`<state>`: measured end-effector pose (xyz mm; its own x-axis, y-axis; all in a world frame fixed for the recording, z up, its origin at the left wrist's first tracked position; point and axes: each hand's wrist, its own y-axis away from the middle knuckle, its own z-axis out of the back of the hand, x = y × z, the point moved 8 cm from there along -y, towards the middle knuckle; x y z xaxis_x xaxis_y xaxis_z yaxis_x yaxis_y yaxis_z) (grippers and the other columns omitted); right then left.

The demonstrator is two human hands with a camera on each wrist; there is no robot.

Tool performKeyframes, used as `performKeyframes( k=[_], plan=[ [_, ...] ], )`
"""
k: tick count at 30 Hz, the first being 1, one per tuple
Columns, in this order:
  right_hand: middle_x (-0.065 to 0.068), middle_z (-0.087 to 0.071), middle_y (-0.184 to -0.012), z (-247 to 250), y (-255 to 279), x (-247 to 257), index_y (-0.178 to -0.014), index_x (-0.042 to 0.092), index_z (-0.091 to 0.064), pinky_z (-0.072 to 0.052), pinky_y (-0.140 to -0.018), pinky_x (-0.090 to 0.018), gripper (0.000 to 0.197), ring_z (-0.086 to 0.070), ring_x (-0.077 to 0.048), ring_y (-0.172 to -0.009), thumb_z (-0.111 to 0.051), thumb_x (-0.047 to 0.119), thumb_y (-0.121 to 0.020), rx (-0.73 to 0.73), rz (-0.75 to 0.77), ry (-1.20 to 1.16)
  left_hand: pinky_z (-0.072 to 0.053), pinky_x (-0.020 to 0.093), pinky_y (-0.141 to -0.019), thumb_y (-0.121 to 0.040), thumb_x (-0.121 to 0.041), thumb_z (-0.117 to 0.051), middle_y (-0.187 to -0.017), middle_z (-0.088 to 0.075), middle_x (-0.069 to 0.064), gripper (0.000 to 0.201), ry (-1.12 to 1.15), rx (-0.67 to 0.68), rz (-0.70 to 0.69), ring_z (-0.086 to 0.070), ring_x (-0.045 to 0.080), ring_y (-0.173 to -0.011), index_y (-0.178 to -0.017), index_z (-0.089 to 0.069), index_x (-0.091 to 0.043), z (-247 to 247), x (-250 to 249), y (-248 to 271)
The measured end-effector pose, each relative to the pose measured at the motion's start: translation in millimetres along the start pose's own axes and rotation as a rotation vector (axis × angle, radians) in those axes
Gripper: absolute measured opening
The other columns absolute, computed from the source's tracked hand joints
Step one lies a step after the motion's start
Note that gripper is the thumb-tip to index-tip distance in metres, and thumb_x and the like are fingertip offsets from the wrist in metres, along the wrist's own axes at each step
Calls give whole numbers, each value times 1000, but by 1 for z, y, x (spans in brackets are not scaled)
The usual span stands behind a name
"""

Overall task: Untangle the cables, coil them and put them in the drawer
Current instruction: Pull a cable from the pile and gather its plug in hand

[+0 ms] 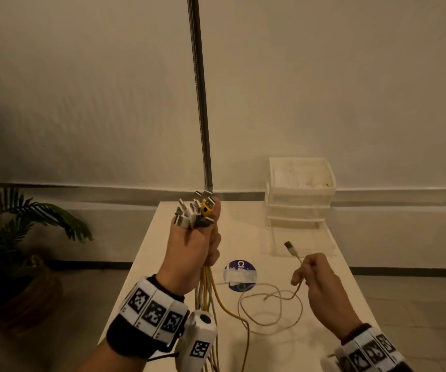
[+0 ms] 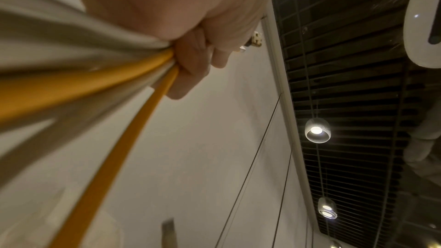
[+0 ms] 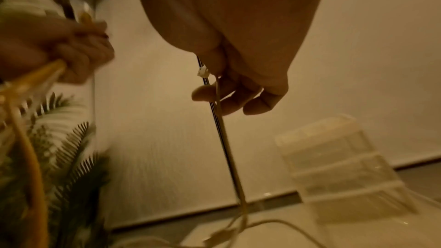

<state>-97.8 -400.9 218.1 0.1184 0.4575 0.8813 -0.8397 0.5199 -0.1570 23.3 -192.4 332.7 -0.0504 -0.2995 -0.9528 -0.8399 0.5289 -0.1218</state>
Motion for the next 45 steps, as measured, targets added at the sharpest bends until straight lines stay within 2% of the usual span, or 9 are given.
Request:
performKeyframes(
  k=[8,13,17,21,28,33,38,41,45],
  plan=[
    [-12,-58,-76,-19,14,142,-110,9,-52,-40,-47,-28,26,-42,-17,-51,-52,19,-85,181,-31,-989,-15,20,-42,-95,-17,-56,-55,-22,0,26,96,60,71,-18,9,-44,-70,-61,-22,-27,7,-7],
    [-7,-68,-81,-32,18,165,-112,16,-63,-42,-51,-27,28,-52,-19,-58,-49,1,-93,72,60,-750,-27,22,-42,-75,-45,-75,-58,-38,5,29,58,153,15,-35,11,-45,-67,-61,-21,-31,-1,-6],
    [-9,-69,-78,-35,21,166,-104,21,-74,-42,-47,-26,29,-48,-18,-54,-62,6,-83,-60,31,-784,-45,29,-48,-80,-24,-75,-75,-59,21,14,71,176,-40,-58,26,-61,-83,-69,-12,-30,-2,-3],
    [-11,-62,-63,-33,24,165,-88,23,-78,-43,-45,-25,30,-48,-18,-50,-61,-1,-87,-145,66,-641,-50,30,-47,-80,-18,-78,-84,-65,30,39,30,167,-49,-59,40,-66,-96,-56,10,-33,0,1],
    [-11,-62,-71,-38,21,150,-85,9,-59,-46,-46,-35,15,-51,-20,-47,-65,-5,-83,-162,12,-556,-48,31,-45,-95,-13,-60,-64,-59,14,16,-57,-2,-7,-57,33,-52,-79,-63,-14,-30,12,1],
    [-8,-61,-81,-32,16,151,-97,11,-61,-39,-43,-18,11,-51,-8,-44,-64,5,-88,-26,118,-485,-30,24,-43,-101,-14,-47,-59,-49,1,33,-51,-36,-42,-38,13,-48,-71,-59,-21,-18,3,-11],
    [2,-52,-52,-32,26,101,-80,7,-71,-37,-51,-17,20,-45,-4,-47,-57,11,-93,267,96,-213,-55,40,-68,-97,-31,-45,-59,-48,0,28,184,-52,-77,-54,17,-61,-74,-50,-18,11,-42,-29],
    [-2,-44,-55,-20,29,43,-70,12,-68,-33,-52,-27,27,-37,-15,-53,-56,12,-94,312,-75,-148,-41,25,-44,-93,-48,-44,-54,-31,-4,44,195,-31,-104,-34,10,-45,-59,-41,-20,21,-65,-31],
    [0,-48,-56,-13,31,19,-69,16,-64,-39,-54,-25,28,-43,-12,-53,-54,15,-95,397,-46,-28,-20,20,-39,-96,-47,-42,-51,-28,-7,46,66,-98,-214,-24,7,-42,-57,-40,-22,31,-80,-26]
  ],
)
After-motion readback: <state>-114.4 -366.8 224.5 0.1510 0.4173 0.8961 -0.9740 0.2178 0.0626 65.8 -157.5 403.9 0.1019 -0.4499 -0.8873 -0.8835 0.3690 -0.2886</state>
